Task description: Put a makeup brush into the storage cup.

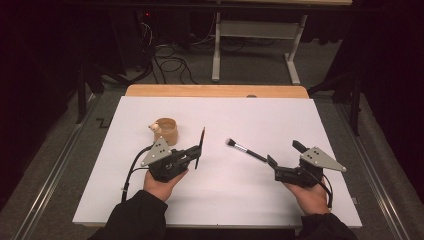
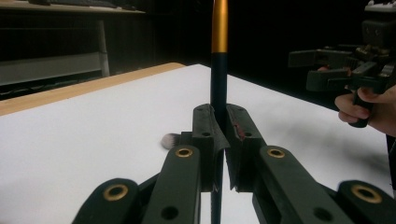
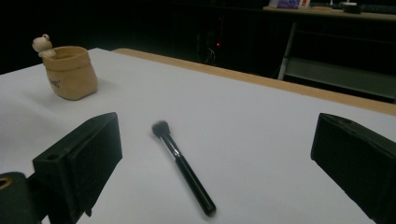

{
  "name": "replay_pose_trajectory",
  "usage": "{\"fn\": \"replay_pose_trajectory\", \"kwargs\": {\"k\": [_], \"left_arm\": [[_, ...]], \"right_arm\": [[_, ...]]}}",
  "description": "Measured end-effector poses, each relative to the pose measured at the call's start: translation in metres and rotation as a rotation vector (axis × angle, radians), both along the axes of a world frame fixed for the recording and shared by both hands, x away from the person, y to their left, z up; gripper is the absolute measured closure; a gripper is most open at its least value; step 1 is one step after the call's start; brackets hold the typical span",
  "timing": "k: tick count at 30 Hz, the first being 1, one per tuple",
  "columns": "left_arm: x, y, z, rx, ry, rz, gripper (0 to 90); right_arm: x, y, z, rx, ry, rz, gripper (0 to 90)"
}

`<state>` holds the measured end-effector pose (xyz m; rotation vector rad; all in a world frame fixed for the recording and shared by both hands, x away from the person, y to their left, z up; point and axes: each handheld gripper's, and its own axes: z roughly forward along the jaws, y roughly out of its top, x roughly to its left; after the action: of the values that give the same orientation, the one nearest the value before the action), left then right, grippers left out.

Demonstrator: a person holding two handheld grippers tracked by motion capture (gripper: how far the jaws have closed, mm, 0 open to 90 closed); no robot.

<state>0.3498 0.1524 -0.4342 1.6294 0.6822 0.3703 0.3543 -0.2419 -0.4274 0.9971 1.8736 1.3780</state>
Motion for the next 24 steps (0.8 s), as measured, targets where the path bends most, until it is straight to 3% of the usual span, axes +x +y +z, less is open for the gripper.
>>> {"fn": "replay_pose_trajectory", "kwargs": {"k": [11,24], "left_arm": [[0.000,0.005,-0.001,0.001,-0.001,0.010,83.2],[0.001,0.005,-0.003,0.009,0.003,0.012,83.2]], "right_arm": [[0.012,0.040,0.028,0.013,-0.031,0.079,3.4],[0.022,0.082,0.032,0.040,-0.040,0.160,5.1]]}}
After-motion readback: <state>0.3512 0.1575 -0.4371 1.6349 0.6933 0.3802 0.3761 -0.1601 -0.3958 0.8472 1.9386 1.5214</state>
